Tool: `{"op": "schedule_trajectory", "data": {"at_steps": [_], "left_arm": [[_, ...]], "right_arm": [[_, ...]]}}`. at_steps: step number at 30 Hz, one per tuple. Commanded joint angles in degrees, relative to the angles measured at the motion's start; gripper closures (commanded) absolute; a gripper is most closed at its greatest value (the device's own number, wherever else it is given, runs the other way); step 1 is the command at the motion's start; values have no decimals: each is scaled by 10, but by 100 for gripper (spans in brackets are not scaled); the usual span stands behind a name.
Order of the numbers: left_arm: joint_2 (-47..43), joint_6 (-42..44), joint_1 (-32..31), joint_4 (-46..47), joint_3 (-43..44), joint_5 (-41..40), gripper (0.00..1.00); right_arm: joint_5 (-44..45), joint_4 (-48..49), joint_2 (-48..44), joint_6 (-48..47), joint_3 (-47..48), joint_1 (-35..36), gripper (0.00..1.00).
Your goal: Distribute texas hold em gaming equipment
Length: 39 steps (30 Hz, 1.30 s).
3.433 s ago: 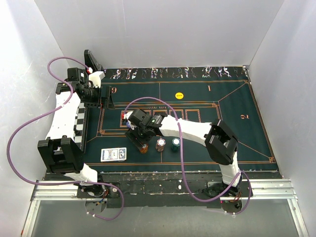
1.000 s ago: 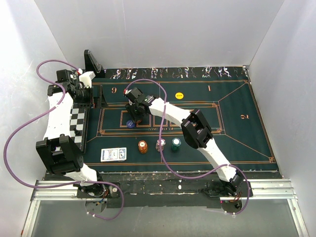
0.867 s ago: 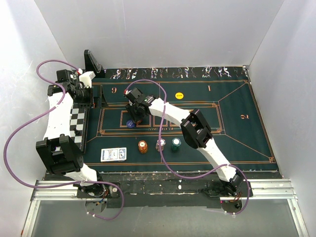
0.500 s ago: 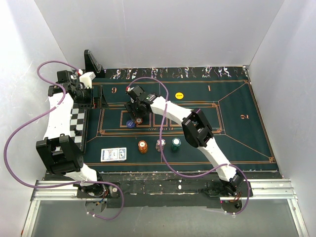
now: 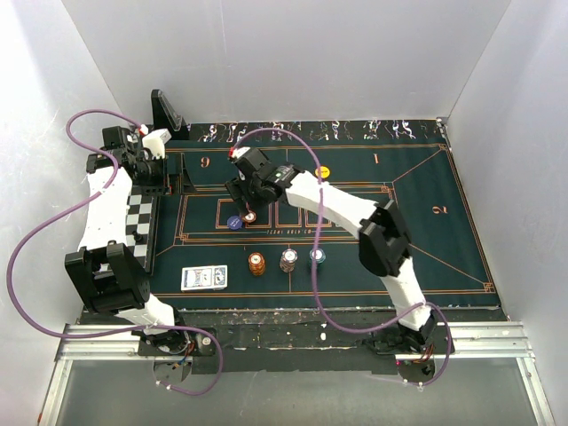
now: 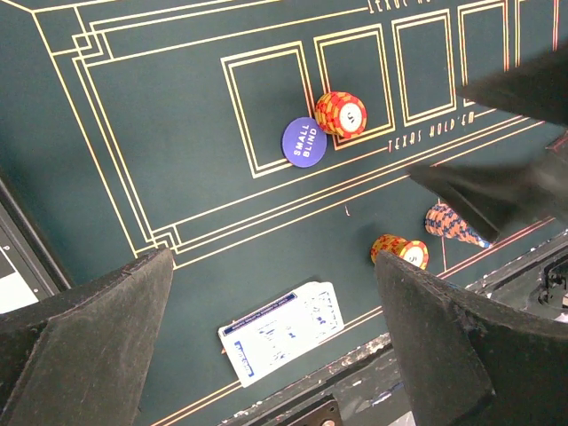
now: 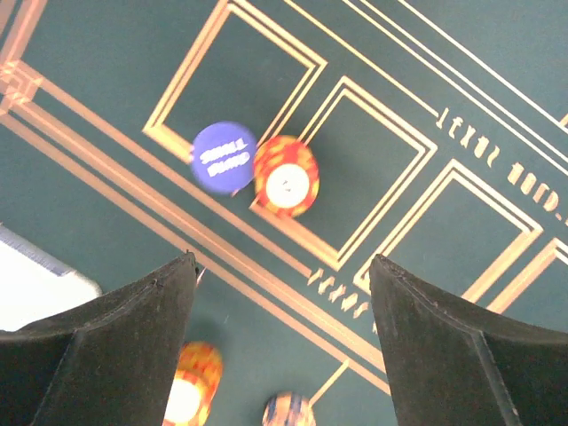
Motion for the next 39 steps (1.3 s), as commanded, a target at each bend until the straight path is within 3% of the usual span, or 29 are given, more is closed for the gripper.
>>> {"op": "schedule_trajectory", "data": {"at_steps": [1, 10, 27, 34, 39], "left_arm": [[-30, -6, 4, 4, 10, 12, 2], [-47, -8, 4, 0, 1, 8, 2], [-51, -9, 4, -6, 6, 5, 2], [-52, -8, 4, -4, 4, 4, 2], [-54, -7, 4, -3, 3, 1, 2]], "right_arm": [[16, 3, -137, -10, -74, 39, 14], [-44, 32, -209, -15, -263, 94, 17], [-57, 18, -141, -20, -240, 130, 16], [-46, 12, -129, -14, -239, 132, 20], [-45, 12, -125, -13, -235, 133, 29]]}}
